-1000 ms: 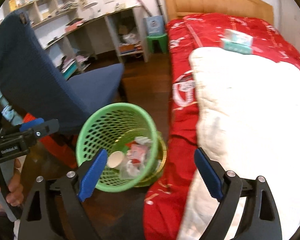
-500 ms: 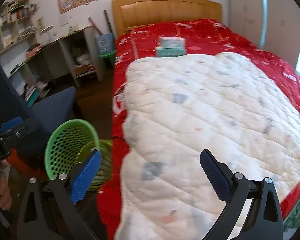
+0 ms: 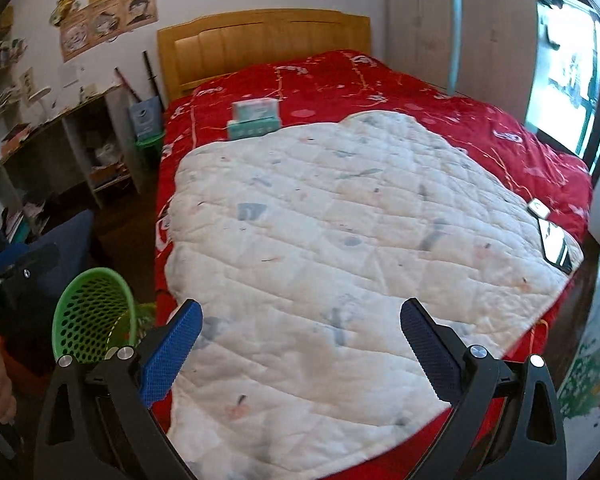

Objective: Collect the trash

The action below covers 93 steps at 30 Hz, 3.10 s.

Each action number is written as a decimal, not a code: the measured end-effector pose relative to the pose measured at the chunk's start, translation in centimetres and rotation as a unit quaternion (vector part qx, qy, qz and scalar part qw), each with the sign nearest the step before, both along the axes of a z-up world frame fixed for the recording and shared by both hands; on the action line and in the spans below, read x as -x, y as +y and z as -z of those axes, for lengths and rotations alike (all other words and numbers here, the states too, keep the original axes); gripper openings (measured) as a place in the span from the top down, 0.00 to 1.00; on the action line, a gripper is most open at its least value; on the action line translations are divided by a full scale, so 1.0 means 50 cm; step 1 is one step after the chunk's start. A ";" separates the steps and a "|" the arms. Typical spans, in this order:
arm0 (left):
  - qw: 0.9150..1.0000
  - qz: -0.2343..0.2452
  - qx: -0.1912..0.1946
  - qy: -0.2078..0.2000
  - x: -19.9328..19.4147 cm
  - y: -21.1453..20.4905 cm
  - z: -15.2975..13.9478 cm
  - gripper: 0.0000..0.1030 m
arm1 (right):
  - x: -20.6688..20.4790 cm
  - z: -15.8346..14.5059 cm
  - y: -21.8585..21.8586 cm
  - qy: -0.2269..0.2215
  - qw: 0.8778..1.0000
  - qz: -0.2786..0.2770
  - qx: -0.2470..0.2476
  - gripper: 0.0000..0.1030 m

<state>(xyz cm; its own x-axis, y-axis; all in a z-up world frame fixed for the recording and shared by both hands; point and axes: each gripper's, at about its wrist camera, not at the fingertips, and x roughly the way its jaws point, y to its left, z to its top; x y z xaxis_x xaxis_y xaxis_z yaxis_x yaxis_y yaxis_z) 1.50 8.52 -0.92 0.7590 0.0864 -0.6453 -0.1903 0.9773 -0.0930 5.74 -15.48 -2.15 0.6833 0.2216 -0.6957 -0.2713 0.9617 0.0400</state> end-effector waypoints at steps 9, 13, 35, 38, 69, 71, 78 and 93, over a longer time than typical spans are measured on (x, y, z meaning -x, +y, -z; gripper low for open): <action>1.000 0.026 -0.015 -0.006 -0.012 -0.054 -0.008 0.05 | 0.005 -0.011 -0.049 -0.005 1.000 0.030 0.001 0.07; 0.999 0.029 -0.018 -0.007 -0.013 -0.066 -0.011 0.05 | 0.010 -0.020 -0.065 -0.009 0.999 0.039 -0.001 0.07; 0.998 0.048 -0.030 -0.006 -0.023 -0.110 -0.011 0.05 | 0.019 -0.036 -0.089 -0.014 0.999 0.051 0.002 0.07; 0.998 0.049 -0.031 -0.006 -0.023 -0.112 -0.012 0.05 | 0.017 -0.037 -0.092 -0.014 0.999 0.052 0.001 0.07; 0.998 0.049 -0.031 -0.005 -0.024 -0.115 -0.008 0.05 | 0.012 -0.028 -0.094 -0.010 0.999 0.052 -0.004 0.07; 0.998 0.049 -0.029 -0.005 -0.024 -0.114 -0.008 0.05 | 0.012 -0.025 -0.093 -0.009 0.999 0.053 -0.003 0.07; 0.999 0.046 -0.028 -0.004 -0.023 -0.115 -0.002 0.05 | 0.012 -0.025 -0.094 -0.009 0.999 0.052 -0.004 0.07; 0.999 0.046 -0.029 -0.002 -0.023 -0.113 0.000 0.05 | 0.012 -0.022 -0.094 -0.007 0.999 0.053 -0.005 0.07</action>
<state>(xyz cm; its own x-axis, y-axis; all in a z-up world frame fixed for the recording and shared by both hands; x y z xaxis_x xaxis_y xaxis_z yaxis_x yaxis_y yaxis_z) 2.68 2.85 -0.92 0.7685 0.0538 -0.6376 -0.1001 0.9943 -0.0368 5.15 -20.19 -1.08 0.7135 0.1555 -0.6832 -0.1694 0.9844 0.0471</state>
